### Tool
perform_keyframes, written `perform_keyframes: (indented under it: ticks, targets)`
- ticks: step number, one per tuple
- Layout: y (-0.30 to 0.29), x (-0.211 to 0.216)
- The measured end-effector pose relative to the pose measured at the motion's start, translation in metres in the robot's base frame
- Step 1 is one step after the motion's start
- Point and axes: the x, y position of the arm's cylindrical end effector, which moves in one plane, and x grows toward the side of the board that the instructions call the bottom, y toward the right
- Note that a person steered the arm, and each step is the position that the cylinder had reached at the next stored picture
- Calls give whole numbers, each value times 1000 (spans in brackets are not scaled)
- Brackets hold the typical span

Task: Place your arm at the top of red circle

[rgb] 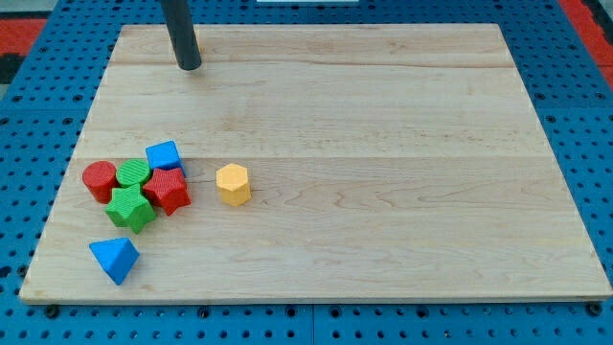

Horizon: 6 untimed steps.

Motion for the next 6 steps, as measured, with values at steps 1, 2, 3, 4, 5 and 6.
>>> perform_keyframes:
  ticks: [1, 2, 3, 4, 5, 6]
  targets:
    - [-21, 1]
    - [-34, 10]
    - [-38, 35]
    - [-44, 82]
    - [-65, 137]
    - [-41, 161]
